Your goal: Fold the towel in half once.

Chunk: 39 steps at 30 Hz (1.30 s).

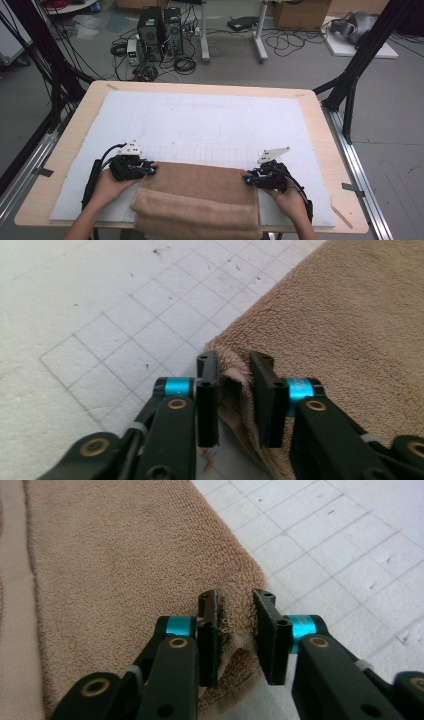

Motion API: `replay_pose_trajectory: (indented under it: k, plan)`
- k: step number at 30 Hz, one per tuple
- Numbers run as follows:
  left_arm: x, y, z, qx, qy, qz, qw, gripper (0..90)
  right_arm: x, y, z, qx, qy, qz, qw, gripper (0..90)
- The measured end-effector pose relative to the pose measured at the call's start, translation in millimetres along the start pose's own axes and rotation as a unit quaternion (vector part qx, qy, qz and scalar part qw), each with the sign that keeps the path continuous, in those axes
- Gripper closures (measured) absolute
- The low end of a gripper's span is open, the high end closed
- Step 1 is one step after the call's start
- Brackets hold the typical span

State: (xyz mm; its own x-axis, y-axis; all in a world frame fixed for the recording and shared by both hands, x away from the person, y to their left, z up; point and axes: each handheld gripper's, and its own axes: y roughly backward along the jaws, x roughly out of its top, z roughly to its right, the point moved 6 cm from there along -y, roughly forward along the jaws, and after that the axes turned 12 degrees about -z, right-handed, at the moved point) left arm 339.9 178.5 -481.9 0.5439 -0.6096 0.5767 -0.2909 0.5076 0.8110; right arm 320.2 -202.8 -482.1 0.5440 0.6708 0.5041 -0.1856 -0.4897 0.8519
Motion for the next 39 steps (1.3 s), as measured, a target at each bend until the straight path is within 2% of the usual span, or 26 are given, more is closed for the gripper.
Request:
replay_pose_trajectory:
  k: [6,12,16,20,23,26,28,30,32,34,36,37,38,39]
  plan:
    - [0.6,1.8,5.1,0.030,-0.020,-0.001,0.9994,82.0,2.1,1.1,-0.9,0.006,0.009,-0.007,0.9999,79.5]
    - [4.9,13.0,-1.4,0.058,-0.004,0.027,0.9979,82.9,13.1,7.0,1.8,-0.002,0.019,-0.003,0.9998,80.4]
    - [15.8,22.5,-9.3,0.089,-0.001,0.041,0.9952,83.2,30.6,12.7,8.2,-0.015,0.022,0.009,0.9996,80.8]
    - [39.0,39.4,-25.5,0.113,0.016,0.071,0.9909,83.3,53.7,22.3,22.2,-0.035,0.020,0.028,0.9988,81.4]
    - [62.3,51.6,-43.9,0.133,0.024,0.079,0.9877,83.3,76.8,33.3,35.8,-0.055,0.020,0.042,0.9974,81.8]
    - [92.6,69.8,-60.8,0.155,0.030,0.092,0.9832,83.4,104.7,49.6,51.4,-0.072,0.017,0.056,0.9957,82.0]
    - [115.3,84.1,-69.5,0.171,0.025,0.099,0.9800,83.4,124.1,62.2,60.8,-0.088,0.016,0.064,0.9939,82.0]
    - [131.7,94.9,-74.3,0.181,0.024,0.111,0.9769,83.3,141.7,76.4,69.9,-0.102,0.015,0.072,0.9921,82.0]
    - [149.4,106.6,-79.7,0.190,0.022,0.126,0.9733,83.3,157.0,92.0,78.8,-0.112,0.008,0.091,0.9895,82.0]
    - [168.3,118.2,-84.3,0.196,0.029,0.144,0.9696,83.3,169.5,106.2,86.7,-0.122,-0.001,0.102,0.9874,82.0]
    - [178.3,120.1,-86.5,0.197,0.028,0.145,0.9691,83.0,178.5,116.2,92.2,-0.130,-0.003,0.106,0.9858,81.4]
    - [180.2,117.0,-88.4,0.198,0.029,0.137,0.9702,81.9,180.6,117.6,95.7,-0.135,-0.009,0.099,0.9859,77.4]
    - [179.6,111.5,-91.2,0.202,0.036,0.126,0.9705,77.2,181.2,117.4,99.4,-0.143,-0.014,0.096,0.9849,66.5]
    - [175.2,104.3,-95.0,0.203,0.046,0.107,0.9722,68.2,179.9,116.2,103.8,-0.150,-0.025,0.097,0.9835,57.5]
